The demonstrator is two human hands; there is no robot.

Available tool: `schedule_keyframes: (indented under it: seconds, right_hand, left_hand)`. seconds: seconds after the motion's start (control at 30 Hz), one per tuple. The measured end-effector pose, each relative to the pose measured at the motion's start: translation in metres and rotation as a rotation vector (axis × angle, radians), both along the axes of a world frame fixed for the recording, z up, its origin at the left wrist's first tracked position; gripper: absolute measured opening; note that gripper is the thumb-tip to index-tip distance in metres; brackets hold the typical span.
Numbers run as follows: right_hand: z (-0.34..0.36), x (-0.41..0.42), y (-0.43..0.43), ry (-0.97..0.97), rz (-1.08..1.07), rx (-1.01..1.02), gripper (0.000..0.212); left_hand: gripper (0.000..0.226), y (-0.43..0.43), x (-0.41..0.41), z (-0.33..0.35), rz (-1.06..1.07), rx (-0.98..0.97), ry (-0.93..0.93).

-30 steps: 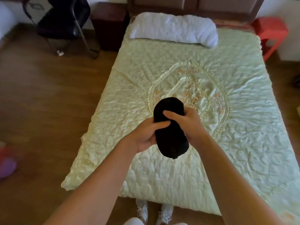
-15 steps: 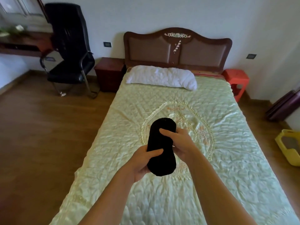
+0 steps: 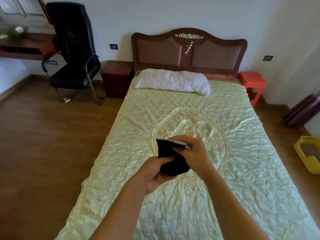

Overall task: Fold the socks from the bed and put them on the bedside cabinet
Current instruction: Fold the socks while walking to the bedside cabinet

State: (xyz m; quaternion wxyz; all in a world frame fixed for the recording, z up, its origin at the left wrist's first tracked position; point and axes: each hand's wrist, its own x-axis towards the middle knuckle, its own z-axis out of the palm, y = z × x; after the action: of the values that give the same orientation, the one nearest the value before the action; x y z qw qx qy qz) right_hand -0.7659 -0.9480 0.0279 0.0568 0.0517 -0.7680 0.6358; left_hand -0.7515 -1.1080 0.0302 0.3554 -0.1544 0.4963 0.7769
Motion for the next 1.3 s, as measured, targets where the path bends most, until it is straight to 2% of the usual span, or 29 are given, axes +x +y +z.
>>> schedule_keyframes:
  seconds: [0.1,0.27,0.4,0.53,0.63,0.73,0.77,0.87,0.9,1.03,1.1,1.17,1.3]
  right_hand:
    - [-0.004,0.01,0.003,0.073,0.092,0.081,0.061]
    - [-0.009,0.024,0.01,0.015,0.142,0.087,0.076]
    - [-0.01,0.034,0.016,0.002,0.132,0.121,0.074]
    - [-0.01,0.043,0.022,0.036,0.117,0.221,0.071]
    - [-0.005,0.048,0.024,0.038,0.177,0.313,0.073]
    - [-0.001,0.052,0.022,-0.013,0.149,0.115,0.08]
    - [-0.001,0.055,0.023,-0.025,0.096,0.025,0.076]
    - [-0.003,0.062,0.025,-0.131,-0.085,-0.198,0.037]
    - [-0.005,0.065,0.024,-0.186,-0.121,-0.24,0.031]
    - [-0.014,0.076,0.018,-0.337,-0.18,-0.261,0.031]
    - [-0.018,0.079,0.011,-0.384,-0.181,-0.279,0.024]
    - [-0.021,0.081,0.005,-0.42,-0.186,-0.301,0.016]
    - [-0.024,0.083,-0.006,-0.462,-0.197,-0.328,0.017]
  left_hand:
    - [0.021,-0.001,-0.001,-0.001,0.019,0.004,0.024]
    - [0.022,-0.005,0.0,0.0,0.014,0.042,0.027]
    - [0.033,-0.006,0.007,0.0,-0.005,0.237,-0.02]
    - [0.054,-0.008,0.016,0.001,0.017,0.423,-0.074]
    - [0.047,-0.001,0.023,0.004,0.034,0.281,-0.021]
    - [0.044,0.005,0.028,0.005,0.099,0.159,0.043]
    - [0.044,0.005,0.029,0.005,0.118,0.149,0.056]
    - [0.043,0.002,0.03,0.004,0.148,0.078,0.091]
    - [0.041,0.001,0.031,0.003,0.152,0.055,0.101]
    - [0.044,0.0,0.032,-0.006,0.18,-0.06,0.168]
    - [0.043,-0.001,0.033,-0.011,0.185,-0.097,0.203]
    - [0.045,-0.002,0.034,-0.015,0.188,-0.095,0.219]
    - [0.041,-0.009,0.036,-0.021,0.196,-0.077,0.231]
